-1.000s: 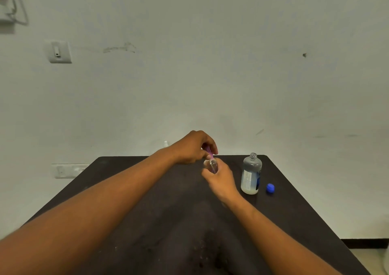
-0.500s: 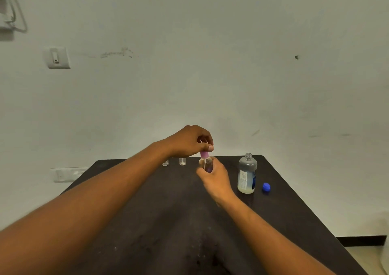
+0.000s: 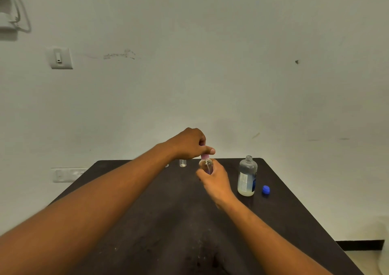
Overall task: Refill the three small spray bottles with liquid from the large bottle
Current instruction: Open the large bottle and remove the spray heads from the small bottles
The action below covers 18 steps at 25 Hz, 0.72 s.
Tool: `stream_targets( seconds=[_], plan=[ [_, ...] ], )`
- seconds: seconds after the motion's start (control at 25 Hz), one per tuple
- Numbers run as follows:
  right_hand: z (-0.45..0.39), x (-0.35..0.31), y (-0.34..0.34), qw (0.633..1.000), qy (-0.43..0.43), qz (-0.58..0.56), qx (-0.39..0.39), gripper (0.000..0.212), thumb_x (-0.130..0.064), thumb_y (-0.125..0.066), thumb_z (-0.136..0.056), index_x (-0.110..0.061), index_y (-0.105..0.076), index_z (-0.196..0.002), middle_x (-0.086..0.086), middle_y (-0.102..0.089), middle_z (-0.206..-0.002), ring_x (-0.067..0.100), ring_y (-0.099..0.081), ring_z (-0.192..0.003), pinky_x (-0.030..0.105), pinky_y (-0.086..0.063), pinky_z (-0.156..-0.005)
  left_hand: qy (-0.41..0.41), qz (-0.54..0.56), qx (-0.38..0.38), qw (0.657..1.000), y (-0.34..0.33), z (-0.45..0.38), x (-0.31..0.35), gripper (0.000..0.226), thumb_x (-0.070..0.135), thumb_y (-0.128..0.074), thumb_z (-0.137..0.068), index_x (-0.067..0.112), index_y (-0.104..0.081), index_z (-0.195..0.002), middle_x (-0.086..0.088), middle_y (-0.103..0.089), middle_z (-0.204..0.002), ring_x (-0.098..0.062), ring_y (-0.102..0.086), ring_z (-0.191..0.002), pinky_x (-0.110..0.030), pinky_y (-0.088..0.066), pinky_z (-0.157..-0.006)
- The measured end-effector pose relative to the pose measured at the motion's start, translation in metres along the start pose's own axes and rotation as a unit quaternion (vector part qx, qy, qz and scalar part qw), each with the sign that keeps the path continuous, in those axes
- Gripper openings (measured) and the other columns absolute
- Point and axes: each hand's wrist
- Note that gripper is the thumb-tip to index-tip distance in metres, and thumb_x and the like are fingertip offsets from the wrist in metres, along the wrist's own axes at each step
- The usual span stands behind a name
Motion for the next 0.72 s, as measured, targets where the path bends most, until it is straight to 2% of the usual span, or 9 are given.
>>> stream_targets(
  seconds=[0.12, 0.2, 0.24, 0.28, 0.36, 0.44, 0.52, 0.64, 0.72],
  plan=[
    [-0.003, -0.003, 0.003, 1.000, -0.004, 0.004, 0.002, 0.017, -0.017, -0.066, -0.093, -0.020, -0.061, -0.109, -0.003, -0.063, -0.094, 0.012, -0.061, -0.081, 0.017, -0.048, -0.067, -0.050, 0.088, -0.006, 0.995, 0.011, 0.005, 0.000, 0.014, 0.024, -0.074, -0.092, 0.018, -0.077, -0.104, 0.004, -0.074, -0.101, -0.012, -0.067, -0.093, -0.025, -0.057, -0.084],
    [-0.004, -0.005, 0.004, 1.000, -0.007, 0.004, 0.003, 0.020, -0.017, -0.066, -0.094, -0.019, -0.061, -0.113, -0.003, -0.062, -0.096, 0.013, -0.061, -0.082, 0.016, -0.047, -0.066, -0.070, 0.121, -0.034, 0.990, 0.016, 0.007, -0.002, 0.024, 0.004, -0.072, -0.090, 0.017, -0.077, -0.109, 0.004, -0.075, -0.106, -0.012, -0.069, -0.099, -0.019, -0.057, -0.084],
    [-0.004, -0.005, 0.004, 1.000, -0.007, 0.003, 0.004, 0.019, -0.017, -0.066, -0.094, -0.019, -0.061, -0.112, -0.002, -0.062, -0.095, 0.013, -0.061, -0.081, 0.016, -0.047, -0.066, -0.069, 0.118, -0.040, 0.990, 0.016, 0.007, -0.002, 0.025, 0.000, -0.070, -0.090, 0.016, -0.078, -0.108, 0.003, -0.075, -0.104, -0.012, -0.070, -0.098, -0.018, -0.057, -0.081],
    [-0.004, -0.005, 0.004, 1.000, -0.006, 0.002, 0.004, 0.018, -0.017, -0.066, -0.093, -0.019, -0.061, -0.110, -0.002, -0.062, -0.094, 0.013, -0.060, -0.080, 0.017, -0.047, -0.066, -0.064, 0.107, -0.034, 0.992, 0.014, 0.006, -0.003, 0.020, 0.003, -0.071, -0.091, 0.015, -0.078, -0.106, 0.002, -0.075, -0.100, -0.014, -0.070, -0.095, -0.019, -0.057, -0.079],
    [-0.003, -0.004, 0.002, 1.000, -0.002, 0.003, 0.003, 0.016, -0.016, -0.066, -0.092, -0.020, -0.061, -0.106, -0.002, -0.063, -0.093, 0.012, -0.060, -0.079, 0.018, -0.048, -0.067, -0.045, 0.076, -0.015, 0.996, 0.009, 0.005, -0.002, 0.009, 0.020, -0.075, -0.091, 0.014, -0.077, -0.097, 0.001, -0.074, -0.091, -0.017, -0.069, -0.086, -0.024, -0.054, -0.073],
    [-0.001, -0.005, -0.001, 1.000, -0.005, 0.000, 0.002, 0.015, -0.016, -0.066, -0.092, -0.021, -0.061, -0.105, -0.002, -0.064, -0.093, 0.011, -0.060, -0.079, 0.019, -0.048, -0.067, -0.015, 0.043, 0.003, 0.999, 0.003, 0.003, -0.002, 0.025, 0.038, -0.075, -0.090, 0.013, -0.074, -0.090, 0.001, -0.071, -0.085, -0.014, -0.062, -0.076, -0.025, -0.047, -0.067],
    [-0.001, -0.006, -0.002, 1.000, -0.009, -0.007, 0.004, 0.016, -0.017, -0.066, -0.092, -0.021, -0.061, -0.106, -0.001, -0.064, -0.094, 0.012, -0.060, -0.079, 0.019, -0.048, -0.067, -0.008, 0.036, 0.010, 0.999, 0.002, 0.003, -0.004, 0.030, 0.043, -0.072, -0.091, 0.013, -0.073, -0.091, 0.000, -0.070, -0.086, -0.013, -0.059, -0.075, -0.024, -0.044, -0.067],
    [-0.004, -0.008, -0.001, 1.000, -0.004, -0.003, 0.007, 0.014, -0.018, -0.066, -0.093, -0.025, -0.058, -0.102, -0.002, -0.062, -0.093, 0.015, -0.061, -0.082, 0.018, -0.050, -0.069, -0.043, 0.118, 0.009, 0.992, 0.010, 0.006, -0.008, 0.017, 0.022, -0.072, -0.094, 0.019, -0.075, -0.110, 0.004, -0.073, -0.107, -0.014, -0.067, -0.098, -0.024, -0.055, -0.085],
    [-0.006, -0.008, -0.001, 1.000, -0.002, -0.002, 0.010, 0.016, -0.019, -0.067, -0.094, -0.028, -0.057, -0.100, -0.002, -0.062, -0.093, 0.017, -0.062, -0.083, 0.019, -0.052, -0.070, -0.073, 0.158, -0.011, 0.985, 0.013, 0.009, -0.009, 0.030, 0.001, -0.070, -0.091, 0.020, -0.076, -0.114, 0.004, -0.075, -0.112, -0.012, -0.069, -0.104, -0.023, -0.058, -0.090]
  ],
)
Point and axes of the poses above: each hand's wrist, its own z-axis away from the middle knuckle, its own y-axis out of the back of the hand, x = y × z
